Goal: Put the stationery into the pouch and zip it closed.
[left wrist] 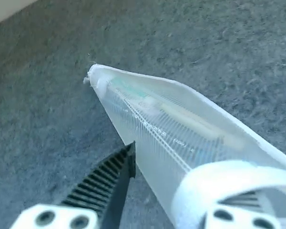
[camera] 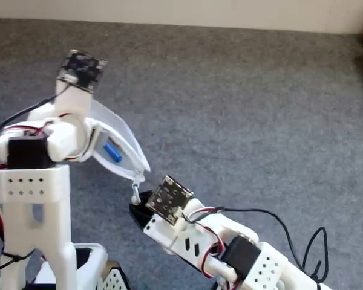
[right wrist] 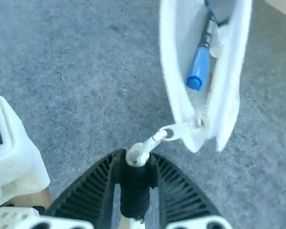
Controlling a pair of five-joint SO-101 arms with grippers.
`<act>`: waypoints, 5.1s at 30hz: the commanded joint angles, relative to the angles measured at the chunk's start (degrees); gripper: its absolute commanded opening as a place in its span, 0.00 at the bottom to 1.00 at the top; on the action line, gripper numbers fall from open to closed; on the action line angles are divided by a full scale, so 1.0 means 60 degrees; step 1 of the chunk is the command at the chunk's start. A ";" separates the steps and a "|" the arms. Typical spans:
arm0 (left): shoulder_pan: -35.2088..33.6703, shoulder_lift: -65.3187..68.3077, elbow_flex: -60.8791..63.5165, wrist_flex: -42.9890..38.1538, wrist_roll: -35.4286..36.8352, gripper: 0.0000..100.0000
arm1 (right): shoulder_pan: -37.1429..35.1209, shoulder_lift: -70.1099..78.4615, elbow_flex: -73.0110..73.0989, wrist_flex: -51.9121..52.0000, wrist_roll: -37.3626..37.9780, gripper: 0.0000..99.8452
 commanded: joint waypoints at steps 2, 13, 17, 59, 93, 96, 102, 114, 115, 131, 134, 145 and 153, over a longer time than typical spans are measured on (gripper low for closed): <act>0.1429 0.0066 -0.0593 -0.0176 -0.0117 0.29 | -0.0168 -0.0857 0.0359 0.0022 -0.0117 0.00; 0.3377 0.0081 -0.0579 -0.0190 -0.1114 0.29 | -0.0168 -0.2190 0.0711 0.0916 -0.0117 0.00; 0.4183 0.0081 -0.0476 -0.0190 -0.1070 0.29 | -0.0168 -0.2674 0.0725 0.1194 -0.0117 0.00; 0.2190 -0.1824 -0.0755 0.0982 -0.0088 0.29 | 0.1590 -0.2894 -0.0227 0.2557 -0.0718 0.00; 0.4549 -0.7040 0.6996 -0.3575 -0.1436 0.29 | 0.3070 -0.2894 -0.3333 0.3773 -0.0674 0.00; 0.4886 -0.7040 0.7128 -0.3839 -0.1436 0.29 | 0.3070 -0.2894 -0.3875 0.4388 -0.0703 0.00; 0.5150 -0.7040 0.7158 -0.4469 -0.0733 0.29 | 0.3026 -0.2879 -0.4022 0.4740 -0.0718 0.00; 0.6249 -0.7026 0.7363 -0.4630 -0.0747 0.29 | 0.3011 -0.2879 -0.4037 0.5253 -0.0718 0.00; 0.6293 -0.7026 0.7553 -0.4879 -0.0747 0.29 | 0.3011 -0.2879 -0.4037 0.5253 -0.0718 0.00; 0.6293 -0.7128 0.8945 -0.6974 -0.0733 0.09 | 0.3084 -0.2894 -0.4007 0.5253 -0.0718 0.00; 0.6293 -0.7128 0.8945 -0.6974 -0.0733 0.01 | 0.3084 -0.2894 -0.4007 0.5238 -0.0718 0.00; 0.6220 -0.7128 0.8960 -0.6916 -0.0689 0.01 | 0.5326 -0.2894 -0.4007 0.4374 -0.0747 0.00; 0.6205 -0.7128 0.8930 -0.6315 -0.0293 0.01 | 0.6645 -0.2894 -0.3685 0.3509 -0.1465 0.00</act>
